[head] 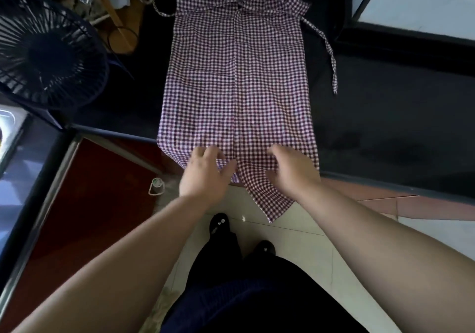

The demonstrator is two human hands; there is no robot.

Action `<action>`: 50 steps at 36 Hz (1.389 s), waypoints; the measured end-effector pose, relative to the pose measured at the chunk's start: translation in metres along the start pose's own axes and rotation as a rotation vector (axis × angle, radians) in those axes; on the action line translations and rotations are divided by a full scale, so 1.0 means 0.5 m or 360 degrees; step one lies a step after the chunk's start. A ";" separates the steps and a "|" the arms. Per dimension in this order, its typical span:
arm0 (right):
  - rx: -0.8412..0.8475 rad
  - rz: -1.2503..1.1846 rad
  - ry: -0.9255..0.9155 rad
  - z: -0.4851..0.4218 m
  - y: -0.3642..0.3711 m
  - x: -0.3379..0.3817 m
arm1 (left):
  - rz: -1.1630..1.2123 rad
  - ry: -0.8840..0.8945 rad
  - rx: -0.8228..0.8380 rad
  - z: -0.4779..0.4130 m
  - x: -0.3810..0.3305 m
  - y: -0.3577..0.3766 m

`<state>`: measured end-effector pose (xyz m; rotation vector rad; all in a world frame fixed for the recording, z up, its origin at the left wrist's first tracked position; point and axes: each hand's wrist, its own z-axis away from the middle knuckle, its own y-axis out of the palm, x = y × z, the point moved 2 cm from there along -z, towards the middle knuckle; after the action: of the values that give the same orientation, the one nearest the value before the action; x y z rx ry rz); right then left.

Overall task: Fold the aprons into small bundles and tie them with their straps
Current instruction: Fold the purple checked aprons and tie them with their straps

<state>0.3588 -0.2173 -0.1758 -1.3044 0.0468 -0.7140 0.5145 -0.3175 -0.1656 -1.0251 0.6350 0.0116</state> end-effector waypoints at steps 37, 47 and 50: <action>-0.0172 -0.0525 0.0691 0.104 -0.053 -0.118 | 0.0044 -0.0370 -0.0003 0.088 0.006 0.068; -0.0178 -0.0516 0.0247 -0.012 -0.124 -0.005 | 0.0082 -0.0161 -0.0202 0.015 0.009 -0.057; -0.0115 -0.0490 0.0238 -0.048 -0.136 0.007 | 0.0067 -0.0109 -0.0215 -0.020 0.007 -0.085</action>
<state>0.3209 -0.2453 -0.1211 -1.3397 -0.0079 -1.0812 0.5249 -0.3489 -0.1373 -1.1366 0.5996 0.1276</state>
